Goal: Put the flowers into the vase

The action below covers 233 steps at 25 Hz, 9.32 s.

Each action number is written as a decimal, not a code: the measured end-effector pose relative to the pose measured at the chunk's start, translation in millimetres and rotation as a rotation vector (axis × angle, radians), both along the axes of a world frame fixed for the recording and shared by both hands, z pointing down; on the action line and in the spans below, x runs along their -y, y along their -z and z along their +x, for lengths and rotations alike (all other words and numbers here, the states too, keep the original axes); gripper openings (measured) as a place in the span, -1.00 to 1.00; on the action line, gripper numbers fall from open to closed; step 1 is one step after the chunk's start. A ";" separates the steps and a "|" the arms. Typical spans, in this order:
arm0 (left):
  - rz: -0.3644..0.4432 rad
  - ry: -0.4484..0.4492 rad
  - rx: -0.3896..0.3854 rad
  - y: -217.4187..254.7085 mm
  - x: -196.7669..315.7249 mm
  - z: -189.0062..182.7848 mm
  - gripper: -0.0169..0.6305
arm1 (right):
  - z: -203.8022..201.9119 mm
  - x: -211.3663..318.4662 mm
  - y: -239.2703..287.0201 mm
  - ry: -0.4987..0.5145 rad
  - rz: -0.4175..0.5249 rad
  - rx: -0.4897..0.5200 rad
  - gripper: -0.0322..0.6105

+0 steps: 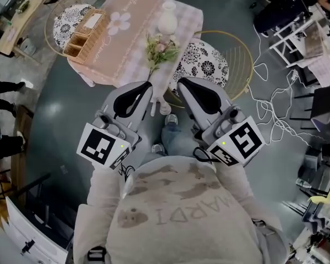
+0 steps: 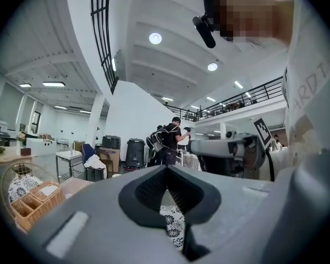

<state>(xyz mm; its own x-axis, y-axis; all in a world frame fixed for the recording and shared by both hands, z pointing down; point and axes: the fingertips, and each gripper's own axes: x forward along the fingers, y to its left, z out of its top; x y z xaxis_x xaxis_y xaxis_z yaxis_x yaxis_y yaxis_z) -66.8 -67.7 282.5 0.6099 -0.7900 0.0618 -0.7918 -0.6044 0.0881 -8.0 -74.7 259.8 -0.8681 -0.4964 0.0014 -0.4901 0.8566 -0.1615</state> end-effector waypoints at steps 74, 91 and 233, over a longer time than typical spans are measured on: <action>-0.998 -0.251 0.416 -368.8 183.6 -27.9 -0.42 | -26.5 214.9 -90.8 -0.287 -0.208 -0.151 -0.81; -1.092 -0.142 0.344 -373.8 188.8 -38.7 -0.86 | -27.2 215.4 -88.0 -0.270 -0.200 -0.151 -0.81; 0.001 -0.025 0.138 -135.4 364.9 -44.1 -0.94 | -40.4 236.4 -57.3 -0.360 -0.092 -0.211 -0.81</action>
